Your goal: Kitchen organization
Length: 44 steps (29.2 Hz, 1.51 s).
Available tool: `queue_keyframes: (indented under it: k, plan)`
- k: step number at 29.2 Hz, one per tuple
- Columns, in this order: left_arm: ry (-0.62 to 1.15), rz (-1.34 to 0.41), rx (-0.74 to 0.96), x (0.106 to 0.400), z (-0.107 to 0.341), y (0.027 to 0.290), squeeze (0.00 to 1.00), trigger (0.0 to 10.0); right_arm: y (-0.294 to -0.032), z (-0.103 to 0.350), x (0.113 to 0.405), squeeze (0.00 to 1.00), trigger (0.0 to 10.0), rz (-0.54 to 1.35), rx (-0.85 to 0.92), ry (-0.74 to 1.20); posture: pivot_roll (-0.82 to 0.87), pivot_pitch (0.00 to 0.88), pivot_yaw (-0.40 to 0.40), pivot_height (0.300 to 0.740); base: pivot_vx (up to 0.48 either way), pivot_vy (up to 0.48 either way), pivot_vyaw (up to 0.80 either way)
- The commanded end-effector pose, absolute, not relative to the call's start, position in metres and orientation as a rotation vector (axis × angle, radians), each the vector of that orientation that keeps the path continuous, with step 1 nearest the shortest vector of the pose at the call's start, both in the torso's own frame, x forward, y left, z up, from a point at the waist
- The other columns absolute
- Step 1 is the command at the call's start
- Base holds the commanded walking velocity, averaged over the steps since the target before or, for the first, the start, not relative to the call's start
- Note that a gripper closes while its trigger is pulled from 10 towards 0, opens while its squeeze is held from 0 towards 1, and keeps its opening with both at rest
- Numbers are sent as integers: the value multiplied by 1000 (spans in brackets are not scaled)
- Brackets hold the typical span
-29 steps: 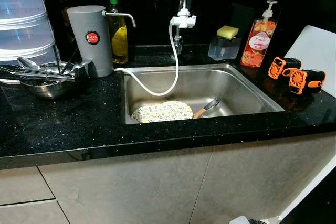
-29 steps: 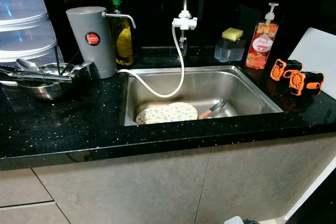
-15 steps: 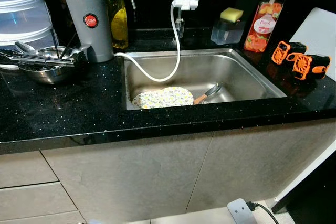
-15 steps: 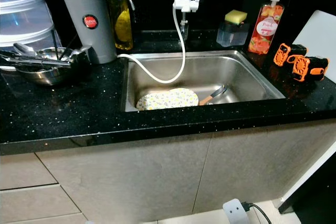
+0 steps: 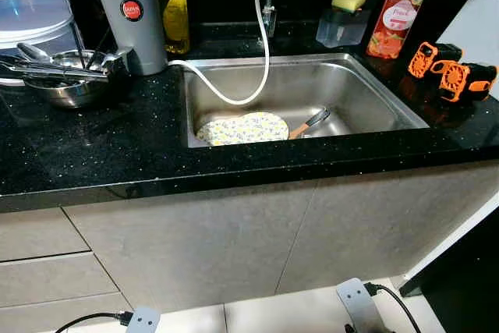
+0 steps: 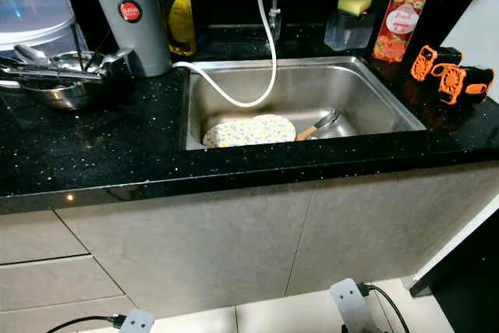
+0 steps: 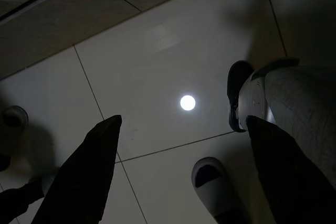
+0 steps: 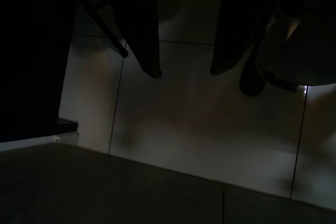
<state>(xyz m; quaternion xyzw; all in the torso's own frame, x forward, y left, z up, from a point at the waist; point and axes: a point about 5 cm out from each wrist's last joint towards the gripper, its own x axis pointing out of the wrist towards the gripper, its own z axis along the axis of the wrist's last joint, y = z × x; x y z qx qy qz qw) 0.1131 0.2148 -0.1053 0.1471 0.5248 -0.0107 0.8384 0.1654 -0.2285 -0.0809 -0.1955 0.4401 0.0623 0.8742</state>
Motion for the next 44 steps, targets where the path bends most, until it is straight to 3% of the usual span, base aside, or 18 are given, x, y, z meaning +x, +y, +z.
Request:
queue_keyframes:
  k: [1, 44]
  plan:
    - [1123, -25, 306, 109, -106, 215, 0, 10000, -228, -83, 162, 0, 10000, 132, -408, 934, -2, 0, -65, 740, 0, 0, 0]
    - [1125, -26, 314, 109, -106, 216, 0, 10000, -226, -81, 167, 0, 10000, 141, -413, 928, 16, 0, -64, 740, 0, 0, 0]
